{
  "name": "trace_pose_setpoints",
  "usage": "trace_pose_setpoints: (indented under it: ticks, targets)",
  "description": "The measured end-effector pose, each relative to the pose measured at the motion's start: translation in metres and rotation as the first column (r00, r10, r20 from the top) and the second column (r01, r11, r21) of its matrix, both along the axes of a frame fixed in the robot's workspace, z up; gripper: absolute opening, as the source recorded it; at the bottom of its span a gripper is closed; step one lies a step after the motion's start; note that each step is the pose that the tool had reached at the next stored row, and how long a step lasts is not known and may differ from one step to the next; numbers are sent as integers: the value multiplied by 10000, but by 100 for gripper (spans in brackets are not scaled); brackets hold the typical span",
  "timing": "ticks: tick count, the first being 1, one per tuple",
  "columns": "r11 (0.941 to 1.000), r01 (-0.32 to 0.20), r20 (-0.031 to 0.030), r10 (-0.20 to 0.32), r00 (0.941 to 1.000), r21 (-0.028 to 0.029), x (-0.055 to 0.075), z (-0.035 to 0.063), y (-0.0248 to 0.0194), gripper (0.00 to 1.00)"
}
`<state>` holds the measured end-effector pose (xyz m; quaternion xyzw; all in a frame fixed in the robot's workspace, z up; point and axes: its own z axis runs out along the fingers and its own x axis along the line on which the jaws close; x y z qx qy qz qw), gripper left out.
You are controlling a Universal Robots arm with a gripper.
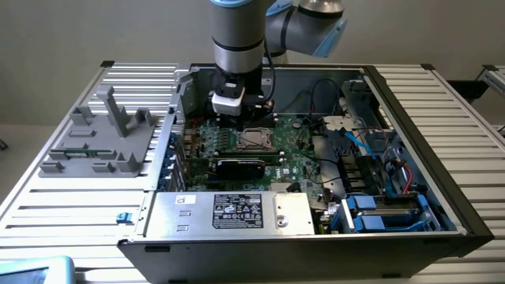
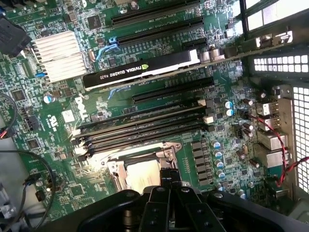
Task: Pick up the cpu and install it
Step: 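Install the second cpu locking lever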
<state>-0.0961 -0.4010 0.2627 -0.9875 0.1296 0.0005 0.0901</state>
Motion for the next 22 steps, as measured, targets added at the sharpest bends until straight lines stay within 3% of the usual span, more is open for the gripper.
trace_pose_setpoints:
  ticks: [11, 16, 22]
  targets:
    - [10000, 33, -34, -32, 10000, 32, -1, -98, -86, 11]
    - [10000, 76, -109, -76, 9999, 37, -3, -163, -90, 11]
    - [9999, 110, -157, -110, 9998, 38, -47, -255, -90, 11]
